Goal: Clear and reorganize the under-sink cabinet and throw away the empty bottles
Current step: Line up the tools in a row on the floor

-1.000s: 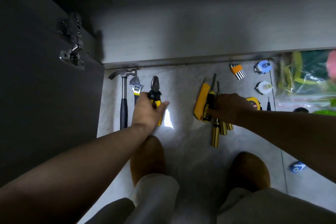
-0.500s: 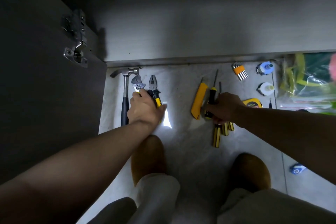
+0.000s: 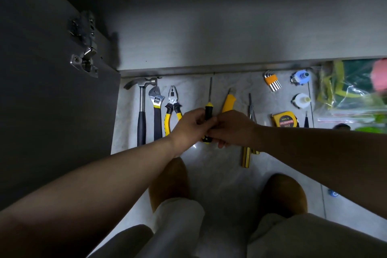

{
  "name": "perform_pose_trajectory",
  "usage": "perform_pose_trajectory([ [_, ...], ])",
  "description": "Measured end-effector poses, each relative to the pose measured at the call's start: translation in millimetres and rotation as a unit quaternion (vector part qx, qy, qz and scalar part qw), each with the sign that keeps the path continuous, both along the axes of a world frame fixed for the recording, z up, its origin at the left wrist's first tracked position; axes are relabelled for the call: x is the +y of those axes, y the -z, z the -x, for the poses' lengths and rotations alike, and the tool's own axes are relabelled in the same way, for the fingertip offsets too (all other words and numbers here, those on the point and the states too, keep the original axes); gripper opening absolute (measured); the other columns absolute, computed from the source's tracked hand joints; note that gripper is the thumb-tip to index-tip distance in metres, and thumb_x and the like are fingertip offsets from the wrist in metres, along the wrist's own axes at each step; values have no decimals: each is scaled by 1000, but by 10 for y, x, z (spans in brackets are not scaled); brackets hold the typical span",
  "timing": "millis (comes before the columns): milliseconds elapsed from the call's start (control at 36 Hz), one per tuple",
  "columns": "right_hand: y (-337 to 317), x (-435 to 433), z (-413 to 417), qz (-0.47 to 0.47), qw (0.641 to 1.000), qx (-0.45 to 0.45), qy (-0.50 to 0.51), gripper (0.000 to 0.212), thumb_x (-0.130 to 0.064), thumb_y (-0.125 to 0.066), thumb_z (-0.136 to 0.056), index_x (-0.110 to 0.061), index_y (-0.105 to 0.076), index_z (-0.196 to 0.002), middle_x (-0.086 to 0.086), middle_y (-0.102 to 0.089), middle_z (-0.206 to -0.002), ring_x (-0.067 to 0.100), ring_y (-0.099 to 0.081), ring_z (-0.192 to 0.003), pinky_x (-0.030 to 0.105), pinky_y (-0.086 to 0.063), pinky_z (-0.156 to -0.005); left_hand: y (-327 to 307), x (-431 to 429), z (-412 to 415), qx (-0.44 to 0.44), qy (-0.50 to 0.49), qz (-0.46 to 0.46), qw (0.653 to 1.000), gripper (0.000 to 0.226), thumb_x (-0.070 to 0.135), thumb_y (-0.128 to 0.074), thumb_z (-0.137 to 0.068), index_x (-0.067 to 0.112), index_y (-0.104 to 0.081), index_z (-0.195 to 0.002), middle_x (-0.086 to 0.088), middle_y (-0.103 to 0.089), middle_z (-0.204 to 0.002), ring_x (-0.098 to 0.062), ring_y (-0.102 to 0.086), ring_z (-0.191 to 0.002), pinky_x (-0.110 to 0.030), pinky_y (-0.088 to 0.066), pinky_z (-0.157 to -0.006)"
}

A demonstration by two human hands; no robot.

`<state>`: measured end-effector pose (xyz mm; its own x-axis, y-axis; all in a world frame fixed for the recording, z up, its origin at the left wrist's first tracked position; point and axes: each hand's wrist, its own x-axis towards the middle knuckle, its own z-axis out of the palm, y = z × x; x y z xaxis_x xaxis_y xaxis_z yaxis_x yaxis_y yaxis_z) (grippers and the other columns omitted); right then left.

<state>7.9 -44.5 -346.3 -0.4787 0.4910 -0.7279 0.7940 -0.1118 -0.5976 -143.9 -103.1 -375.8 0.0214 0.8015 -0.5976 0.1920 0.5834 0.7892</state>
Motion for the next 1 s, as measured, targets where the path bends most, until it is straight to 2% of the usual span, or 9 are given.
perform_pose_trajectory([
  [83, 10, 1, -190, -26, 997, -52, -57, 17, -37, -71, -85, -20, -71, -88, -2, -71, -85, 16, -72, -79, 28, -58, -68, 79, 33, 60, 92, -6, 21, 996, 28, 25, -68, -96, 18, -54, -72, 6, -58, -64, -12, -57, -67, -27, -46, -58],
  [139, 18, -6, -384, -114, 971, -116, -175, 20, -40, -64, -90, -23, -65, -100, -4, -66, -98, 18, -66, -96, 32, -54, -79, 140, 67, 115, 189, 15, 33, 981, 30, 30, -69, -93, 21, -50, -72, 4, -54, -67, -19, -55, -71, -32, -40, -57],
  [222, 3, -65, -634, -148, 950, -145, -235, 31, -39, -56, -91, -27, -58, -119, -1, -65, -110, 24, -65, -103, 39, -56, -82, 140, 96, 176, 285, 66, 34, 956, 29, 42, -74, -86, 20, -56, -80, 3, -59, -75, -18, -57, -74, -26, -37, -56],
  [500, 181, -182, -799, -103, 949, -130, -268, 28, -25, -63, -90, -17, -61, -117, 6, -61, -120, 25, -61, -113, 38, -54, -93, 105, 139, 94, 370, 131, -17, 920, 58, 39, -79, -84, 7, -49, -123, -18, -67, -114, -37, -65, -106, -36, -51, -79],
  [639, 196, -184, -788, -146, 941, -121, -279, 19, -25, -61, -90, -18, -59, -108, 5, -63, -118, 25, -62, -111, 35, -53, -91, 114, 98, 99, 439, 184, -21, 879, 64, 49, -74, -85, 16, -36, -123, -16, -67, -109, -38, -68, -95, -40, -53, -69],
  [806, 251, -223, -698, -133, 930, -170, -298, 29, -24, -56, -95, -14, -59, -122, 11, -64, -107, 31, -65, -96, 39, -53, -78, 132, 63, 76, 453, 173, -54, 873, 62, 52, -71, -86, 20, -31, -121, -16, -60, -116, -39, -67, -94, -36, -45, -63],
  [861, 268, -226, -712, -129, 932, -159, -300, 31, -22, -57, -95, -15, -58, -126, 11, -64, -115, 30, -64, -104, 38, -54, -85, 119, 80, 55, 434, 170, -97, 879, 53, 47, -69, -89, 19, -36, -118, -13, -59, -114, -37, -66, -93, -38, -49, -65],
  [917, 268, -208, -754, -131, 940, -131, -288, 30, -19, -58, -94, -17, -57, -125, 7, -62, -123, 27, -61, -113, 34, -52, -92, 106, 98, 6, 381, 166, -145, 898, 35, 38, -67, -92, 19, -42, -107, -5, -59, -102, -31, -63, -89, -37, -50, -67],
  [1000, 229, -159, -771, -154, 965, -71, -200, 14, -22, -61, -91, -26, -58, -104, 0, -66, -99, 22, -66, -94, 32, -53, -77, 59, 120, -136, 275, 129, -122, 945, 19, 30, -67, -92, 18, -52, -91, 4, -59, -80, -20, -62, -76, -30, -44, -61],
])
